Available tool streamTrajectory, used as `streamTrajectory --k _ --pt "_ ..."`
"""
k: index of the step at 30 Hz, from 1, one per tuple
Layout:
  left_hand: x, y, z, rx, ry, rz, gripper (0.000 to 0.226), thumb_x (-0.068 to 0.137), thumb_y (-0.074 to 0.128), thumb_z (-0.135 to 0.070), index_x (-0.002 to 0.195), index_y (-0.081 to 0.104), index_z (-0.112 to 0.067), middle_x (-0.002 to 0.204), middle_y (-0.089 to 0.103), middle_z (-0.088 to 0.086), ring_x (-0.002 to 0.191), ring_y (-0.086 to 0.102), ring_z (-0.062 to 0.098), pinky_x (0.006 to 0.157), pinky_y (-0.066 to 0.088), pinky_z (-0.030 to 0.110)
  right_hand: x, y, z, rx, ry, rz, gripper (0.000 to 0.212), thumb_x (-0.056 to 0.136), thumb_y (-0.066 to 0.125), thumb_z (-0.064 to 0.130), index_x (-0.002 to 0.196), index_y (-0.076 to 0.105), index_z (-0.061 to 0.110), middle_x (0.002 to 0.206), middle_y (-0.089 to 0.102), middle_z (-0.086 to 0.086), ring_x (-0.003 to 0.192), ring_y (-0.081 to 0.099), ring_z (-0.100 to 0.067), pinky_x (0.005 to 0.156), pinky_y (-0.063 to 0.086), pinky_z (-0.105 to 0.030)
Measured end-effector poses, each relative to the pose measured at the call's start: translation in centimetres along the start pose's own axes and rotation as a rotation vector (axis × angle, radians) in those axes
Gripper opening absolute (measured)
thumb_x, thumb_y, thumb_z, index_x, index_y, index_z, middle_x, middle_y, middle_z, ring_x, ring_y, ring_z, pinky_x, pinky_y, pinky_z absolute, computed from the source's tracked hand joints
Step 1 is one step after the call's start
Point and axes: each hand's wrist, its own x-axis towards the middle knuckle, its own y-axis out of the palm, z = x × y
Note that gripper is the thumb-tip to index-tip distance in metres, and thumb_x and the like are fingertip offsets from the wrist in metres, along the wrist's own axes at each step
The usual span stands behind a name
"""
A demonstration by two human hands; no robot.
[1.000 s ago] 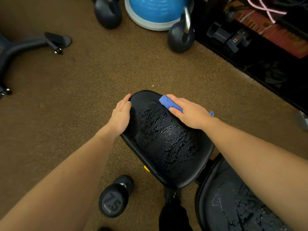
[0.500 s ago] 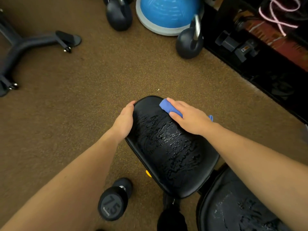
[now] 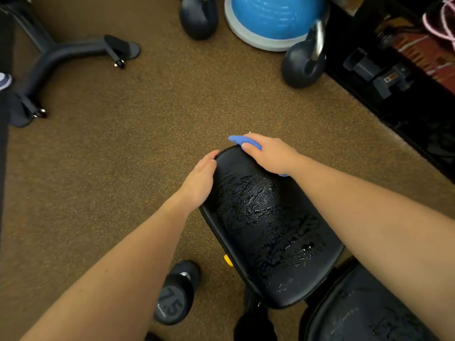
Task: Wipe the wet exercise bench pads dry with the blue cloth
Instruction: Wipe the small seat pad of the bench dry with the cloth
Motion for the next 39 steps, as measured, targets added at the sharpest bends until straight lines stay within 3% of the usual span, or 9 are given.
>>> streamTrajectory --k 5,10,14,22,26,29,32,36,39 --pt "0.3 -0.9 0.8 0.043 -0.011 0.019 0.048 0.103 0.039 -0.013 0.14 0.051 -0.042 0.136 0.057 -0.011 0.124 0.052 0.013 0.109 0.039 0.031 -0.3 -0.6 -1.8 0.211 0.06 -0.058 0.027 0.102 0.044 0.049 0.123 0.059 0.041 0.124 0.063 0.011 0.118 0.057 -0.019 0.094 0.042 -0.033" --pt "0.4 -0.8 1.1 -0.002 -0.022 0.001 0.046 0.104 0.04 -0.014 0.142 0.049 -0.04 0.135 0.057 -0.01 0.124 0.053 0.015 0.106 0.04 0.03 -4.0 0.1 -3.0 -0.192 -0.436 -0.009 0.048 0.099 0.038 0.054 0.146 0.044 0.044 0.16 0.03 0.013 0.144 0.029 -0.018 0.118 0.024 -0.042" --pt "0.0 -0.7 1.0 -0.086 -0.026 -0.008 0.05 0.105 0.039 -0.012 0.149 0.039 -0.035 0.147 0.047 -0.012 0.129 0.048 0.012 0.107 0.036 0.028 -2.9 -0.1 -1.1 -0.293 -0.451 0.045 0.048 0.103 0.045 0.044 0.151 0.038 0.042 0.165 0.016 0.012 0.149 0.02 -0.02 0.12 0.022 -0.044" --pt "-0.2 -0.6 0.3 -0.226 -0.024 -0.047 0.034 0.106 0.032 -0.031 0.13 0.041 -0.052 0.151 0.04 -0.014 0.132 0.043 0.012 0.105 0.032 0.03 0.5 -0.5 1.6 -0.17 -0.315 0.204 0.043 0.102 0.047 0.046 0.141 0.037 0.06 0.149 0.039 0.021 0.13 0.041 -0.017 0.113 0.032 -0.041" --pt "0.3 -0.6 1.0 -0.209 -0.025 -0.097 0.047 0.105 0.038 -0.034 0.15 0.033 -0.044 0.144 0.05 -0.013 0.13 0.047 0.01 0.113 0.031 0.032 1.2 -0.6 1.9 0.014 -0.161 0.09 0.039 0.101 0.047 0.05 0.139 0.047 0.05 0.139 0.056 0.015 0.127 0.052 -0.015 0.109 0.039 -0.041" --pt "0.9 -0.9 1.0 -0.062 0.161 -0.216 0.045 0.104 0.044 -0.03 0.148 0.042 -0.032 0.149 0.048 -0.012 0.133 0.043 0.001 0.117 0.028 0.028 1.6 -1.0 2.0 0.181 0.006 0.088 0.031 0.094 0.053 0.053 0.119 0.041 0.038 0.114 0.063 0.001 0.098 0.06 -0.022 0.089 0.046 -0.041" --pt "2.0 -0.7 -1.1 0.082 0.368 -0.26 0.036 0.104 0.043 -0.024 0.138 0.053 -0.026 0.139 0.056 -0.013 0.13 0.048 0.002 0.113 0.034 0.028 1.0 -1.7 2.0 0.471 0.041 0.154 0.038 0.068 0.052 0.026 0.098 0.028 0.026 0.088 0.049 -0.002 0.076 0.04 -0.016 0.067 0.03 -0.037" --pt "4.0 0.5 -4.1 0.393 0.462 -0.023 0.037 0.105 0.04 -0.026 0.141 0.047 -0.03 0.13 0.062 -0.009 0.12 0.055 0.011 0.104 0.041 0.033 -0.3 -2.5 0.6 0.459 -0.073 0.135 0.057 0.062 0.053 0.005 0.101 0.026 0.036 0.14 0.043 -0.006 0.125 0.051 -0.012 0.091 0.047 -0.034" --pt "4.9 0.6 -4.3 0.652 0.523 0.055 0.041 0.104 0.043 -0.027 0.145 0.047 -0.027 0.119 0.063 -0.001 0.113 0.055 0.023 0.103 0.038 0.036 -1.6 -3.5 -1.8 0.29 -0.09 -0.016 0.049 0.075 0.071 0.007 0.112 0.047 0.028 0.126 0.054 -0.001 0.115 0.058 -0.012 0.098 0.048 -0.035"
